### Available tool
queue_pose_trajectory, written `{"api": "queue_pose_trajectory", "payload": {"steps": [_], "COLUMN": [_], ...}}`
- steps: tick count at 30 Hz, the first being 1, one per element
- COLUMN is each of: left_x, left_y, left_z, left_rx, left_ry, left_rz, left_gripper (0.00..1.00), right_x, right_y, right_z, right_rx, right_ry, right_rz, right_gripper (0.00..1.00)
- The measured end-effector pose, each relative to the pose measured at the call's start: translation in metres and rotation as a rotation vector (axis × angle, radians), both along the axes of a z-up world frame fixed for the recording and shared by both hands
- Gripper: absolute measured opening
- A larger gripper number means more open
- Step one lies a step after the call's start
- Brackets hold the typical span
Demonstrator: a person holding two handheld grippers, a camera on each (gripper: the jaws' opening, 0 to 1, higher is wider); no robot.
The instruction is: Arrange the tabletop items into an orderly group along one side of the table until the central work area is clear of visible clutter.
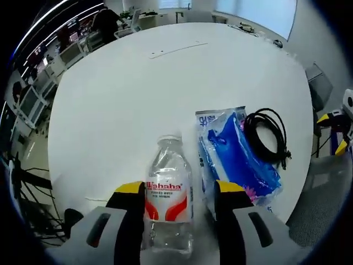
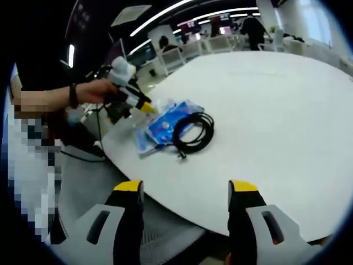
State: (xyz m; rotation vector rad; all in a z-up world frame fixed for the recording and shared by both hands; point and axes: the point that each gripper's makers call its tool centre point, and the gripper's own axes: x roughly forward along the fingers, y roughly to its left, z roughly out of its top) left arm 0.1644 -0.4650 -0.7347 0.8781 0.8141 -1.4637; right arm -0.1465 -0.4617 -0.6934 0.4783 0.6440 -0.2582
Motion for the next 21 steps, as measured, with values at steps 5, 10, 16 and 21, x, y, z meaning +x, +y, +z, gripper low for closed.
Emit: {"api": "queue_pose_trajectory", "payload": {"steps": [5, 10, 16, 21], "left_x": [0.0, 0.004, -0.003, -0.008], "left_y": [0.001, 0.004, 0.016, 0.031], "left_z": [-0.002, -0.003, -0.001, -0.002], "left_rx": [0.003, -0.014, -0.005, 0.009], "left_ry": [-0.021, -0.035, 0.01, 0.008], "left_rz": [-0.01, -0.002, 0.027, 0.056], "left_gripper": [0.47, 0.4, 0.35, 0.35], "right_x": [0.0, 0.001, 0.009, 0.015], "right_y": [0.0, -0.002, -0.003, -0.003], "right_z": [-0.001, -0.001, 0.0, 0.003], "right_rx": [0.001, 0.001, -0.003, -0.009], "right_ry": [0.0, -0.004, -0.012, -0.02], "right_rz": [0.004, 0.004, 0.015, 0.03], "right_gripper": [0.6, 0.6, 0.6, 0.6]}}
